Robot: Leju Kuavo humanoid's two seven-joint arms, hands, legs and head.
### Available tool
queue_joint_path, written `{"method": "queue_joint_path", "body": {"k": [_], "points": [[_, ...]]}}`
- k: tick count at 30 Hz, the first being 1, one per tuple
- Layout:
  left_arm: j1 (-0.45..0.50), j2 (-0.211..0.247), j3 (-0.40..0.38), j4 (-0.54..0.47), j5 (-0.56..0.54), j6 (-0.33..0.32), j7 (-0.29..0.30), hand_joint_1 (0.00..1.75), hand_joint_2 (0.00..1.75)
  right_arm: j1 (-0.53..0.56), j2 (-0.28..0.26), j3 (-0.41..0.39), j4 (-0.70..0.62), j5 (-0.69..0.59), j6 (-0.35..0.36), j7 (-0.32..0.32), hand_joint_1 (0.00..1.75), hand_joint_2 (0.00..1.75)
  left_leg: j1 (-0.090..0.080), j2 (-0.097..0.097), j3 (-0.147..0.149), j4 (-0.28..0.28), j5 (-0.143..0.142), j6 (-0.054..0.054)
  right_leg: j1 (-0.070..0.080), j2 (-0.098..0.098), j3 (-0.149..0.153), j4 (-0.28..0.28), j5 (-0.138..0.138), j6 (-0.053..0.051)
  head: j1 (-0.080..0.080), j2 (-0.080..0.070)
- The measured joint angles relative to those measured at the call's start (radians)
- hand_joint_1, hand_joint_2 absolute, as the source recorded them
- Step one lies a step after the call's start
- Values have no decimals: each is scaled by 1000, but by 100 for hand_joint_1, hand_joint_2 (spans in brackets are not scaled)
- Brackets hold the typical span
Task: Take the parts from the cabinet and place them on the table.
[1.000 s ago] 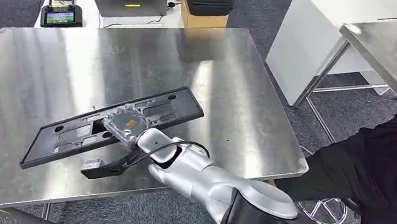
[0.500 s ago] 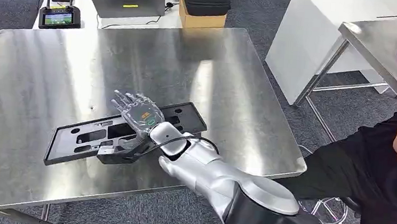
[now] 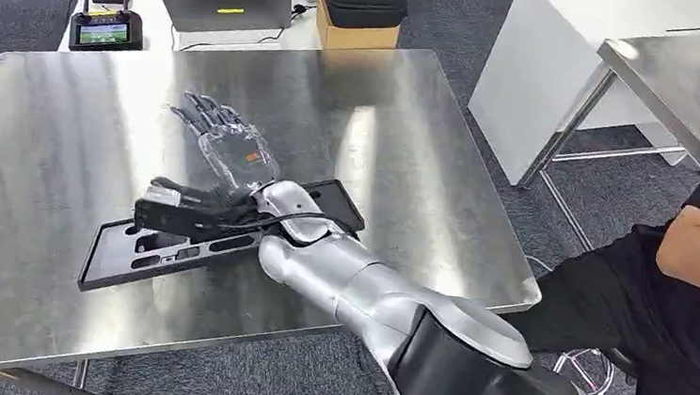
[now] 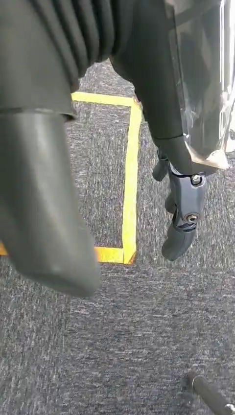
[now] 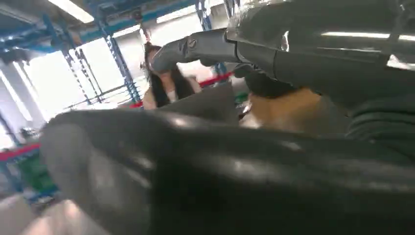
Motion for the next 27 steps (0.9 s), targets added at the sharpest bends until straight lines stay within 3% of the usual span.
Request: {"method": "queue_joint_path", "body": {"k": [1, 2, 4, 5, 7, 9, 11, 14, 21, 22, 23, 25, 26, 27], "points": [[0, 0, 8, 0, 9, 6, 0, 0, 0, 10, 0, -15, -47, -146, 84, -101, 0, 0, 0, 1, 0, 0, 0, 0, 0, 0, 0, 0, 0, 0, 0, 0], [0, 1, 18, 0, 21, 16, 0, 0, 0, 28, 1, -35, -108, -344, 220, -241, 0, 0, 0, 3, 0, 0, 0, 0, 0, 2, -1, 0, 0, 0, 0, 0], [-4, 0, 35, 0, 35, 29, -8, 0, 0, 70, 1, -70, -207, -721, 481, -408, 0, 0, 0, 3, 1, 0, 0, 0, 0, 2, -1, 0, 0, 0, 0, 0], [-4, -1, 41, 0, 37, 32, -12, 0, 0, 92, 1, -94, -256, -904, 591, -442, 0, 0, 0, 0, 1, 0, 0, 0, 0, 0, 0, 0, -2, -3, 0, 0], [-3, -3, 54, 0, 37, 33, -16, 0, 0, 159, 2, -149, -347, -1108, 747, -441, 0, 0, 0, -2, 2, 0, 0, 0, 1, -2, 1, 0, -3, -4, 0, 0], [-2, -3, 63, 0, 37, 30, -18, 0, 0, 247, 3, -214, -431, -1094, 870, -432, 0, 0, 0, -1, 1, 0, -1, 0, 1, -2, 1, 0, -3, -4, -1, 0], [-2, -3, 69, 0, 36, 26, -19, 0, 0, 337, 2, -282, -519, -876, 956, -432, 0, 0, 0, -1, 1, 0, -1, 0, 1, -2, 1, 0, -3, -4, 0, 0], [-2, -2, 79, 0, 32, 17, -21, 0, 0, 472, -3, -365, -644, -649, 1014, -444, 0, 0, 0, -1, 1, 0, -1, 0, 1, -2, 1, 0, -4, -4, 0, 0], [-1, 3, 81, 0, 18, -14, -39, 0, 0, 667, -49, -450, -843, -490, 992, -487, 0, 0, -5, 0, 0, 4, -6, 1, 0, -2, 3, -5, -3, 2, 0, 0], [0, 6, 81, 0, 18, -15, -39, 0, 0, 682, -52, -452, -856, -482, 987, -490, 0, 0, -6, -2, 2, 4, -10, 11, -8, -2, 3, -8, -2, 9, -1, 0], [0, 6, 81, 0, 18, -16, -40, 0, 0, 693, -59, -458, -875, -473, 981, -491, 0, 0, -8, -1, 2, 4, -11, 14, -11, -2, 4, -8, -1, 13, 0, 0], [0, 10, 81, 0, 18, -19, -40, 0, 0, 714, -67, -461, -902, -463, 974, -493, 0, 0, -11, -1, 7, -3, 0, 26, -10, -1, 10, -10, 6, 23, -1, 0], [-1, 10, 81, 0, 17, -20, -40, 0, 0, 725, -73, -463, -916, -459, 971, -495, 0, 0, -1, 3, 16, -20, 13, 37, -14, -1, -2, 2, -8, 19, 1, 0], [-1, 8, 81, 0, 16, -23, -41, 0, 0, 732, -78, -465, -922, -459, 969, -497, 0, 0, -6, 6, 20, -28, 17, 41, -11, -1, -11, 32, -32, 9, 1, 0]]}}
